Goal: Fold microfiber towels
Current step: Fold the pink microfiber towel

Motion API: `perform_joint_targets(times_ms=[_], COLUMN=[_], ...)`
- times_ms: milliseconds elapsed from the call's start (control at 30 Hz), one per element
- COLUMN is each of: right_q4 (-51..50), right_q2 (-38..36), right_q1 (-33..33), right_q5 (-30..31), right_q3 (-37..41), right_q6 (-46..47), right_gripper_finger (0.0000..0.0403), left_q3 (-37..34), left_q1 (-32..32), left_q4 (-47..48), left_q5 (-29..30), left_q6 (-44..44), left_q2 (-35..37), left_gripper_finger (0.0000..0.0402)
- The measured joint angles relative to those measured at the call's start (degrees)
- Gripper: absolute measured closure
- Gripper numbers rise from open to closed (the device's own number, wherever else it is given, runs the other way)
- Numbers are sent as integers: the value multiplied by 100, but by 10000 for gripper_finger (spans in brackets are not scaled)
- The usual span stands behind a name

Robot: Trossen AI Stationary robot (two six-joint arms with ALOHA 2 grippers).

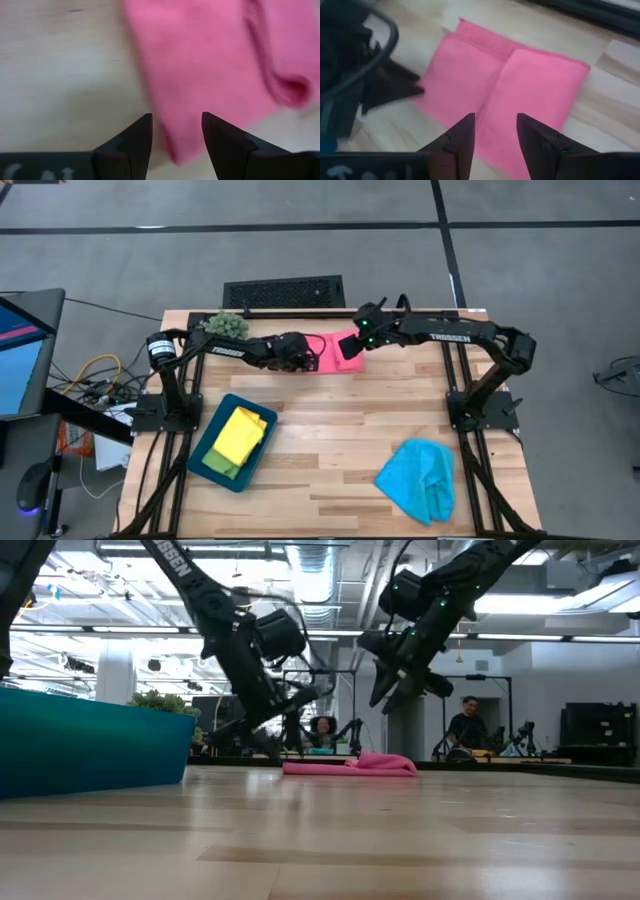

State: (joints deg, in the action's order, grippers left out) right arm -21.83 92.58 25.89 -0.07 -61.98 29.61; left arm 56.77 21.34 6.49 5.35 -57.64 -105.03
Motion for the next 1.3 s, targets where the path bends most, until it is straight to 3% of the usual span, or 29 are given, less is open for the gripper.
perform_joint_targets(times_ms=[333, 500, 633, 867, 1300], right_q4=[-308, -416, -586, -482, 883], right_q2=[-2, -2, -2, 50, 359], right_q1=[4, 4, 4, -148, -527], right_q5=[1, 1, -1, -46, -307], right_q3=[0, 0, 2, 313, 676], right_q6=[-182, -280, -313, -396, -325], right_gripper_finger=[233, 234, 235, 262, 309], left_q3=[-172, -154, -158, -170, -174], left_q1=[53, 63, 75, 127, 117], left_q4=[-562, -879, -881, -1055, -1029], left_q5=[90, -59, 32, 0, -12], left_q6=[-362, -598, -503, -431, -503], left_q2=[-210, -434, -445, -448, -396], left_gripper_finger=[240, 260, 293, 393, 396])
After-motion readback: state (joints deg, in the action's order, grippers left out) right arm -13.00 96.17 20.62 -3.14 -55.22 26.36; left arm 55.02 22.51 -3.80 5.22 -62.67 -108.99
